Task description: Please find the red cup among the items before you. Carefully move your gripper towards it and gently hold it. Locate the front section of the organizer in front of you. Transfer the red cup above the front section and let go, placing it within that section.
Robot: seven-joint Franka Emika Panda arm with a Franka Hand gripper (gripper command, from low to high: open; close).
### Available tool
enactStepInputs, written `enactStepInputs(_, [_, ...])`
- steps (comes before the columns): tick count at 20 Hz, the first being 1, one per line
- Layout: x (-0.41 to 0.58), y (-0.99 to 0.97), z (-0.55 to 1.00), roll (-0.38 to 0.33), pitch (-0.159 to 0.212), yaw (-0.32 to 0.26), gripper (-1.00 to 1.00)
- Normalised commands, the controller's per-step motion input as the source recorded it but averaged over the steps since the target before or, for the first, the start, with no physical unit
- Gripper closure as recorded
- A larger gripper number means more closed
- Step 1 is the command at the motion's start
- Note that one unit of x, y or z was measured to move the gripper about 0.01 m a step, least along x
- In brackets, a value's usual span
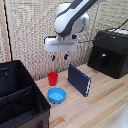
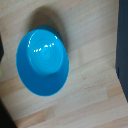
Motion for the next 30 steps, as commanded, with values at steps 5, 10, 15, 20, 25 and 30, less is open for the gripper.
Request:
enactStepInputs(5, [0.426,0.00,-0.26,0.000,0.099,-0.093,-1.00])
enactStepInputs(10, [0.374,0.00,-0.24,0.000,0.077,-0.072,-1.00])
enactStepInputs(15, [0.316,-0.14,-0.27,0.023,0.033,-0.060,-1.00])
enactStepInputs(20, [0.069,-0.26,-0.28,0.049,0.052,-0.080,-1.00])
enactStepInputs(25, [0.030,-0.06,-0.22,-0.012,0.047,-0.046,-1.00])
enactStepInputs(30, [0.094,0.12,-0.20,-0.060,0.014,-0.032,1.00])
